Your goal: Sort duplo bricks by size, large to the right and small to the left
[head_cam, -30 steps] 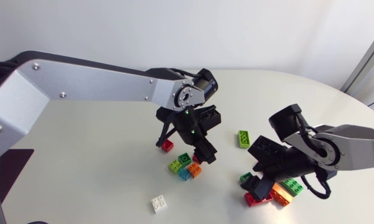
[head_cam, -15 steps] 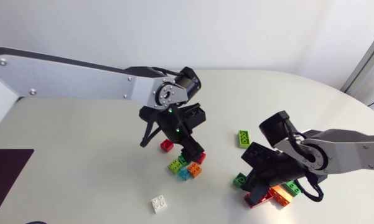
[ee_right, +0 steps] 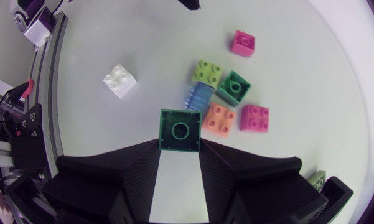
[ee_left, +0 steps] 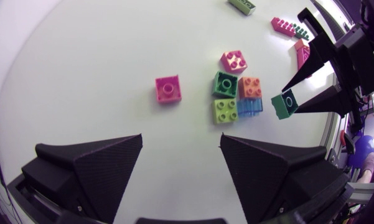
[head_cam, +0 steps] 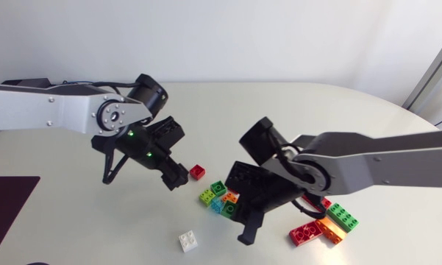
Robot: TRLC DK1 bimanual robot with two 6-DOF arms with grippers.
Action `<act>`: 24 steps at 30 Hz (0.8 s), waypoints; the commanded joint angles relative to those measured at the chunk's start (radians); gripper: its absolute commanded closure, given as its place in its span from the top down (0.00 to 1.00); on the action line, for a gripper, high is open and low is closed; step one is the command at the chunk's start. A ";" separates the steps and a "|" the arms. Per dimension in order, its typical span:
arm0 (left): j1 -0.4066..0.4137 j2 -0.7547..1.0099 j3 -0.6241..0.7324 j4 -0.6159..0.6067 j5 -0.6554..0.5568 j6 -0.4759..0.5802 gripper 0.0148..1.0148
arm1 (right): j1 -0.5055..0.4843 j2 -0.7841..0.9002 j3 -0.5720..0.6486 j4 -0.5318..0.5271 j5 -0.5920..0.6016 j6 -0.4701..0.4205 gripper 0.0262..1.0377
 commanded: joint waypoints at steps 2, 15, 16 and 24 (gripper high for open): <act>0.047 -0.075 -0.082 0.029 0.000 0.029 0.88 | 0.064 0.101 0.104 -0.028 -0.006 0.024 0.18; 0.154 -0.169 -0.180 0.040 0.000 0.068 0.88 | 0.176 0.374 0.384 -0.120 -0.040 -0.031 0.19; 0.157 -0.172 -0.183 0.040 0.000 0.068 0.89 | 0.179 0.388 0.401 -0.143 -0.043 -0.042 0.19; 0.127 -0.138 -0.180 0.081 0.003 0.062 0.89 | 0.173 0.402 0.411 -0.189 -0.052 -0.065 0.92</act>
